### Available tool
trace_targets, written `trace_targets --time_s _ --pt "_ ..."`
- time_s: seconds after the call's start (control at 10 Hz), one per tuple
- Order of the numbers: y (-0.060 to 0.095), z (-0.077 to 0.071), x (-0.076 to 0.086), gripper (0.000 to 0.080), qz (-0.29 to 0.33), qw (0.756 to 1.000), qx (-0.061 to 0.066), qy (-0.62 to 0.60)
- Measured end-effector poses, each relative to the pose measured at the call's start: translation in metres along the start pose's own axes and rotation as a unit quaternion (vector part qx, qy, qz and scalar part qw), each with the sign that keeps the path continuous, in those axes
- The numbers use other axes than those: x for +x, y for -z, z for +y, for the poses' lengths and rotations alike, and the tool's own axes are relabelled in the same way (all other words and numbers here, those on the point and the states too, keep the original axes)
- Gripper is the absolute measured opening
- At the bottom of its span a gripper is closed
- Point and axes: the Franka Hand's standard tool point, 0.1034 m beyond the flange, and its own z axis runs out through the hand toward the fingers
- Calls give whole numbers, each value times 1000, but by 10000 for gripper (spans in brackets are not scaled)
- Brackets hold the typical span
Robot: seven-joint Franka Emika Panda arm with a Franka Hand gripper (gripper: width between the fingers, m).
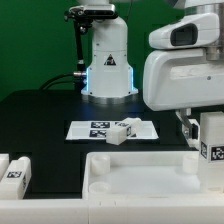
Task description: Assemble desk
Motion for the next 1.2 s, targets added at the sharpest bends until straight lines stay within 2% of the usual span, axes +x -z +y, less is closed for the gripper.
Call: trace_targets --time_s 0.1,0.2,0.3,0.4,0.5,0.7,0.8,0.9,1.2 --pt "-1 0 -1 560 -1 1000 0 -9" --pt "-1 0 -1 423 -1 1000 0 -9" --pt "-1 0 -1 423 -1 1000 1 -23" --pt "-1 3 -1 288 -1 998 -2 -69" --pt "-1 4 -1 288 0 996 -2 -91" --pt "-3 7 1 288 19 969 -2 -247" --pt "-4 9 2 288 26 938 7 -344" --pt "-4 11 1 288 30 919 10 -393" --pt "-4 11 1 289 30 919 10 -393"
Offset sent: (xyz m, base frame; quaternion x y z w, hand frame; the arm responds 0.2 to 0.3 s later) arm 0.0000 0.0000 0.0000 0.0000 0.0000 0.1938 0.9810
